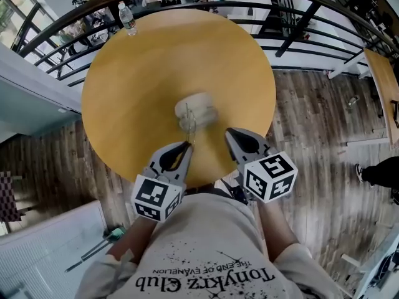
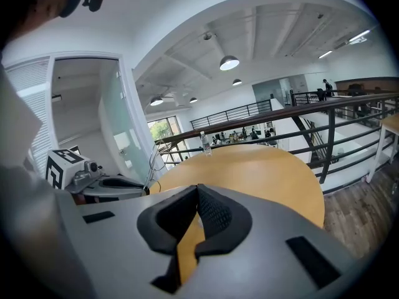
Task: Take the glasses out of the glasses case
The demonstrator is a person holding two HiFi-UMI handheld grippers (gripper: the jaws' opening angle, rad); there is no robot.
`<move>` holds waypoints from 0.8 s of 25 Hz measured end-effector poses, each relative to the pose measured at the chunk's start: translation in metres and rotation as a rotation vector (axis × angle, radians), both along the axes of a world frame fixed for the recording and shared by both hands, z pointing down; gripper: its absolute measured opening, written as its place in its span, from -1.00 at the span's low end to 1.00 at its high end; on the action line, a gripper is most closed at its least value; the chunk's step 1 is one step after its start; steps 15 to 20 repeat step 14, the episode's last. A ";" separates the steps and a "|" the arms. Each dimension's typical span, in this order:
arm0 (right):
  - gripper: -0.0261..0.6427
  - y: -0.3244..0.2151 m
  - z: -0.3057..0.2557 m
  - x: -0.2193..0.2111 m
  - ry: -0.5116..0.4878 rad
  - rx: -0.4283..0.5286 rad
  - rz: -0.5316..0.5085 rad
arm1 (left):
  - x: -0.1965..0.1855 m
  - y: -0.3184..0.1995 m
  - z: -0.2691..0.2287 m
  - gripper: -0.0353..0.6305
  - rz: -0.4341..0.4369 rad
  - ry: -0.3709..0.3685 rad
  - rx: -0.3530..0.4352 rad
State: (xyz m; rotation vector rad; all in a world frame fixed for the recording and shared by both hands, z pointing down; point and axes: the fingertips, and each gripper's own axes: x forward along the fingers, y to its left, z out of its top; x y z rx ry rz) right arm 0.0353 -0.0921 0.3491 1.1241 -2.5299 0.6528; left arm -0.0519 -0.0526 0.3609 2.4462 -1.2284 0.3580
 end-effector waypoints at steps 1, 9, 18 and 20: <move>-0.85 0.001 0.000 0.001 -0.002 0.000 0.000 | 0.000 0.001 0.000 -0.78 0.002 -0.002 0.003; -0.84 0.007 0.004 0.000 -0.014 -0.013 0.005 | -0.003 0.006 0.003 -0.78 0.001 -0.012 -0.003; -0.85 0.005 0.003 -0.005 -0.015 -0.004 -0.007 | -0.007 0.003 0.004 -0.78 -0.002 -0.011 -0.002; -0.85 0.005 0.003 -0.005 -0.015 -0.004 -0.007 | -0.007 0.003 0.004 -0.78 -0.002 -0.011 -0.002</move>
